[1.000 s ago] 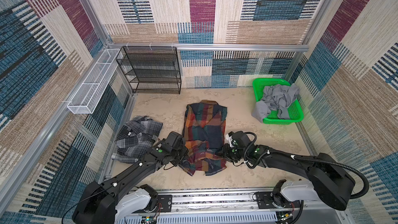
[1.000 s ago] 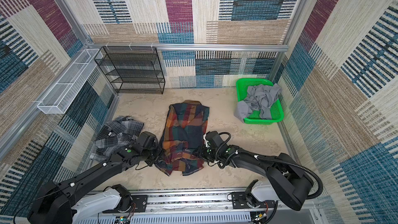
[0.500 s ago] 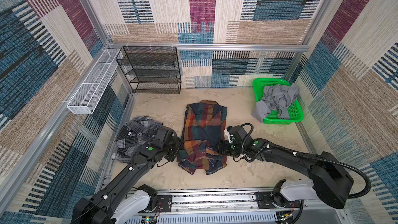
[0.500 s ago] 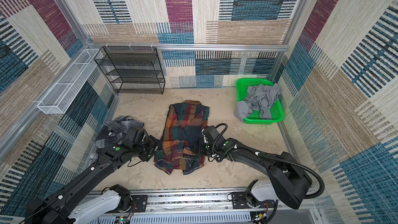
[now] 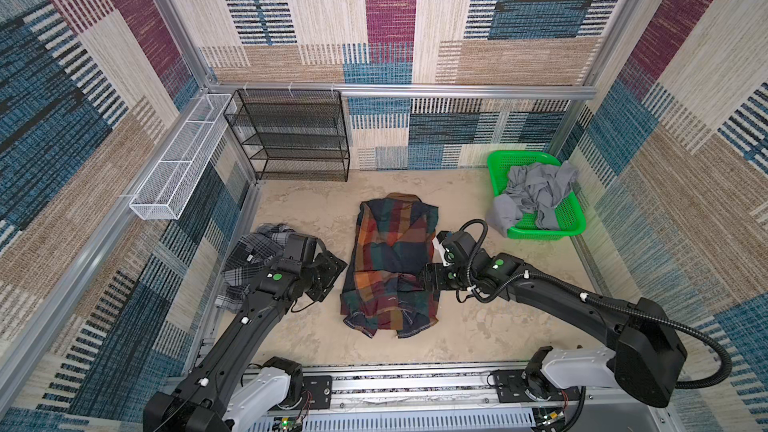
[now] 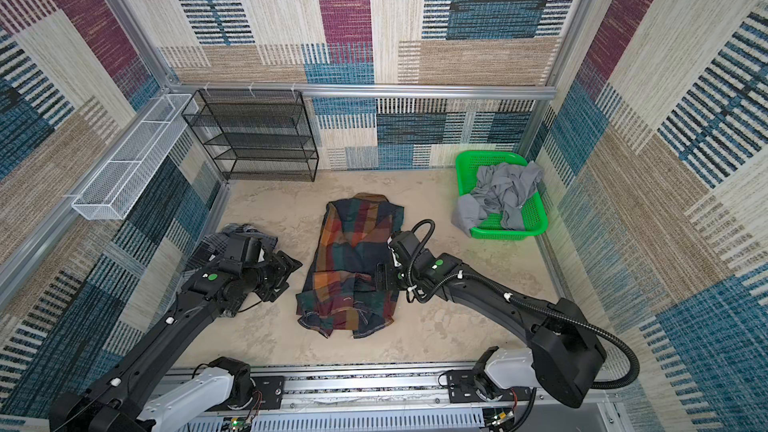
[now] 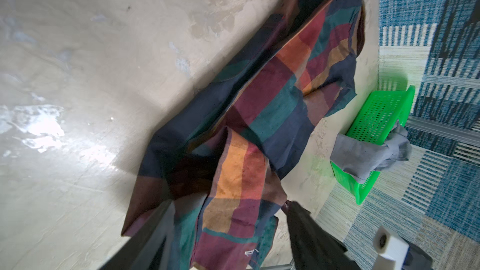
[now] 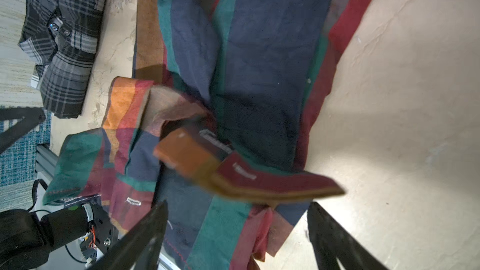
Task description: Fold and stack the long sleeve shirts
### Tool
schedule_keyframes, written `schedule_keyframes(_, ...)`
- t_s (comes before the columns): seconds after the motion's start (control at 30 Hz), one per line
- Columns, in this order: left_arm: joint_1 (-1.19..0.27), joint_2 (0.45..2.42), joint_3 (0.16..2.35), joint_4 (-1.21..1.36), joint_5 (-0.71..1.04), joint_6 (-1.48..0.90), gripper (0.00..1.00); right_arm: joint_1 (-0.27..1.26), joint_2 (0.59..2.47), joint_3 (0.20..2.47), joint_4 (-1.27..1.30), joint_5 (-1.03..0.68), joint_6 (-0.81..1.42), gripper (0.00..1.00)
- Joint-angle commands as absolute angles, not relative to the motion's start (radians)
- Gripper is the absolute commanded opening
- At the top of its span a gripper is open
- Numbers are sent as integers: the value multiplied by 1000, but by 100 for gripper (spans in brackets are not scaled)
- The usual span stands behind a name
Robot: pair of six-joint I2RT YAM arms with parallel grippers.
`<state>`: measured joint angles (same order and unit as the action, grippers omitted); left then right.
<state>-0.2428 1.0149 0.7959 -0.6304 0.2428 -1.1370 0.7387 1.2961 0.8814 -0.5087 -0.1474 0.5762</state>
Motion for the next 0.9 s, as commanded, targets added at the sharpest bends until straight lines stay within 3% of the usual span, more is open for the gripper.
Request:
schedule_keyframes(0.0, -193, 1022, 845, -665, 287, -1028, 72, 746, 1250, 887, -512, -171, 537, 85)
schedule_keyframes(0.2, -76, 1041, 921, -701, 333, -915, 72, 818, 1246, 914, -501, -196, 517, 82)
schedule_keyframes(0.33, -52, 1035, 954, -718, 313, -864, 72, 973, 1290, 985, -510, -150, 464, 81)
schedule_keyframes(0.57, 22, 1003, 966, -730, 244, -741, 72, 1187, 1418, 1051, -588, 147, 394, 80)
schedule_keyframes(0.73, 30, 943, 969, -735, 112, -654, 72, 1372, 1559, 1094, -655, 461, 326, 82)
schedule_keyframes(0.87, 30, 882, 940, -726, 16, -620, 72, 1441, 1652, 1111, -680, 597, 304, 84)
